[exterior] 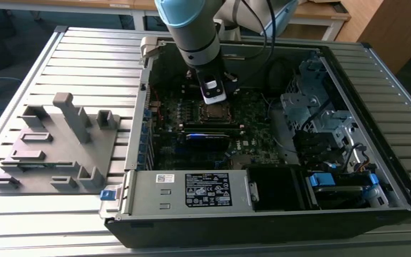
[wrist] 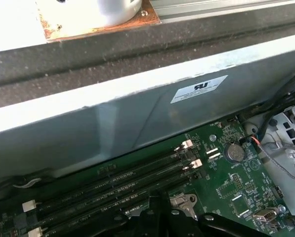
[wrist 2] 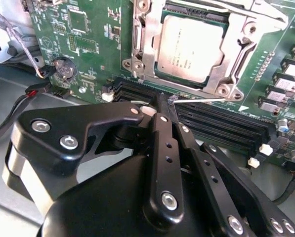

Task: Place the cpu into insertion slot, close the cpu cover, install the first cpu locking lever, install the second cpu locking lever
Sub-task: 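Install the first cpu locking lever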

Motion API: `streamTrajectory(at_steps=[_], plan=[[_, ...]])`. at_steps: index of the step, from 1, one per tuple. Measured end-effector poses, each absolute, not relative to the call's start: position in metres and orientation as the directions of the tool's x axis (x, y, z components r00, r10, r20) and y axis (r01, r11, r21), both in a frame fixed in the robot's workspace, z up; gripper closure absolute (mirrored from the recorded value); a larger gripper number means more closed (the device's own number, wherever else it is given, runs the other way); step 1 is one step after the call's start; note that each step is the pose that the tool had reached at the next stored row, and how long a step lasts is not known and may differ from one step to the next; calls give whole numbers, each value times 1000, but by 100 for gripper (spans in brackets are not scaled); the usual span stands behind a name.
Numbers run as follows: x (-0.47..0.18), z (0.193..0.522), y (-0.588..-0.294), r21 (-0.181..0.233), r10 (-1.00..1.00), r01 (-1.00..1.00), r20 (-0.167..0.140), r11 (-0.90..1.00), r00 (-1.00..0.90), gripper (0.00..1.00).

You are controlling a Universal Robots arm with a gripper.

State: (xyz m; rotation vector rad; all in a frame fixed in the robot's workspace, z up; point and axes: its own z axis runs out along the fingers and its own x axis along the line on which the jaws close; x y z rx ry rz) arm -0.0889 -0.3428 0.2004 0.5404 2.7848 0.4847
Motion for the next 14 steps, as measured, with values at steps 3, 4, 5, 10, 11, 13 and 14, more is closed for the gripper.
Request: streamTrajectory(at_steps=[3, 4, 5, 10, 11, 13, 14], plan=[[-90, 200, -343, 380, 403, 312, -187, 871, -896, 90], [-90, 200, -344, 385, 403, 311, -186, 869, -896, 90], [-90, 200, -344, 388, 403, 311, -185, 868, -896, 90], [-92, 199, -344, 397, 402, 305, -190, 866, -896, 90], [-92, 198, -344, 399, 402, 303, -193, 866, -895, 90], [-92, 198, -344, 401, 400, 299, -196, 866, -895, 90], [-92, 198, -344, 401, 400, 299, -196, 866, -895, 90]])
